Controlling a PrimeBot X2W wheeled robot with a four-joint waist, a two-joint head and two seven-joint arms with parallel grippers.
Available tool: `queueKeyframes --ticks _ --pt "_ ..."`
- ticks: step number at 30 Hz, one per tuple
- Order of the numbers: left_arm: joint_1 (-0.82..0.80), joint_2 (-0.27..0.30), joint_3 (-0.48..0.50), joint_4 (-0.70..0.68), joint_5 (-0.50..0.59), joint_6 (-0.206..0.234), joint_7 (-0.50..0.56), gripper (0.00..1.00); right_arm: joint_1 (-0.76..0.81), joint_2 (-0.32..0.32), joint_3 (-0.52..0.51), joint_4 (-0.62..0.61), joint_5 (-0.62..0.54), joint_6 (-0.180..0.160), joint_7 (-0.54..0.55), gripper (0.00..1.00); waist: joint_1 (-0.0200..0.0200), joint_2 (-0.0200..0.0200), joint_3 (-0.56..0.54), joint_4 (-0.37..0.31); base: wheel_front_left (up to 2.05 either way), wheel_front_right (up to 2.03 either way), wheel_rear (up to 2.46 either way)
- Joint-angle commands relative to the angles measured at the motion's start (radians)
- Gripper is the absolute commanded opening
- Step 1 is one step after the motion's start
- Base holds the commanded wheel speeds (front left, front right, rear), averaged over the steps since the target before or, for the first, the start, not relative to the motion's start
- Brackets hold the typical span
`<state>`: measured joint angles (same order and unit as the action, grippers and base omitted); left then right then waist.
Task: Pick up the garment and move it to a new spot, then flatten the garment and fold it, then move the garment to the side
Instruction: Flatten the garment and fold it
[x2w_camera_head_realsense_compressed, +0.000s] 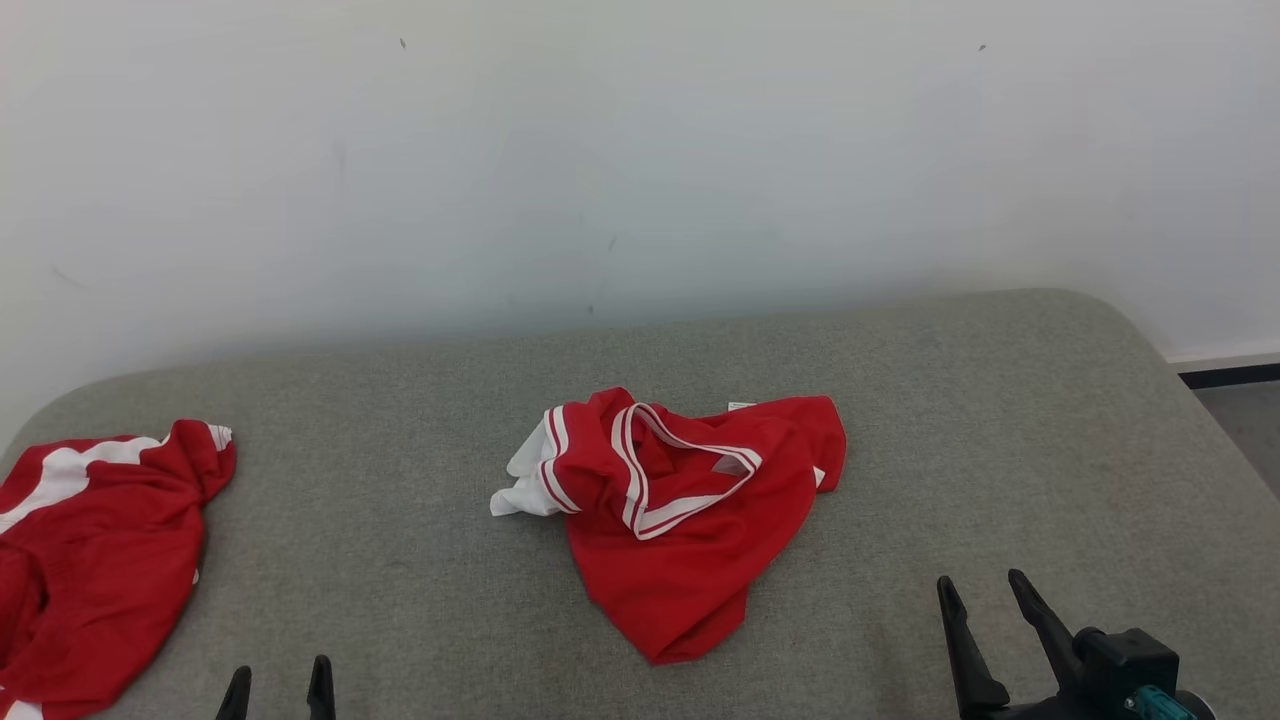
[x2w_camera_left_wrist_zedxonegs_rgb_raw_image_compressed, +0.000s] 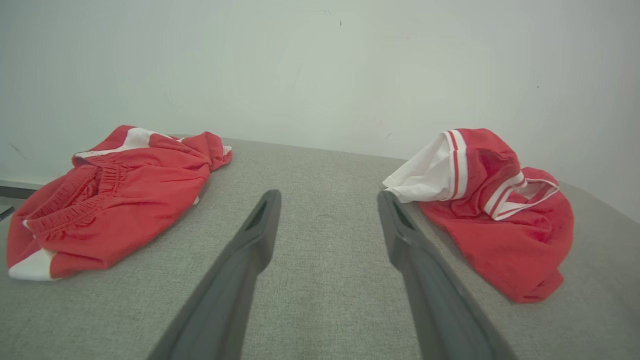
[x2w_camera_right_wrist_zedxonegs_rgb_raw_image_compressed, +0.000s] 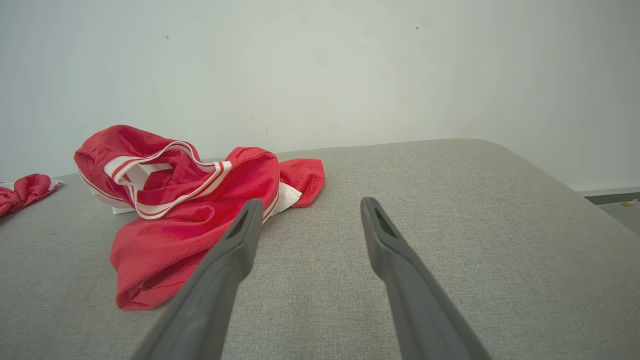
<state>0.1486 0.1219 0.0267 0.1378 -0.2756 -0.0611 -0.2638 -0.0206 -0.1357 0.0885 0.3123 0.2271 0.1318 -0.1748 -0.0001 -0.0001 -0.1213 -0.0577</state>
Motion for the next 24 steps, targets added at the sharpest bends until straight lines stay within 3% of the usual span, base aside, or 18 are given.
queueKeyframes --ticks 1,12,19,24 --pt "-0.006 -0.004 0.004 -0.003 0.010 -0.001 -0.001 1.00 0.007 0.003 0.000 -0.002 -0.005 -0.002 0.003 1.00 0.0001 0.0001 0.002 -0.002 0.00 0.00 0.00" --pt "-0.026 -0.019 0.005 0.007 0.019 -0.013 -0.001 1.00 -0.038 0.017 0.024 0.002 0.012 -0.002 0.020 1.00 0.0001 0.0001 0.022 0.001 0.00 0.00 0.00" --pt "-0.049 -0.031 -0.017 0.009 0.032 -0.018 -0.001 1.00 -0.219 0.038 0.186 0.063 0.093 -0.002 0.138 1.00 0.0001 0.0001 0.049 0.044 0.00 0.00 0.00" --pt "-0.069 -0.036 -0.039 0.012 0.045 -0.021 -0.001 1.00 -0.362 0.059 0.287 0.190 0.162 -0.002 0.209 1.00 0.0001 0.0001 0.068 0.094 0.00 0.00 0.00"
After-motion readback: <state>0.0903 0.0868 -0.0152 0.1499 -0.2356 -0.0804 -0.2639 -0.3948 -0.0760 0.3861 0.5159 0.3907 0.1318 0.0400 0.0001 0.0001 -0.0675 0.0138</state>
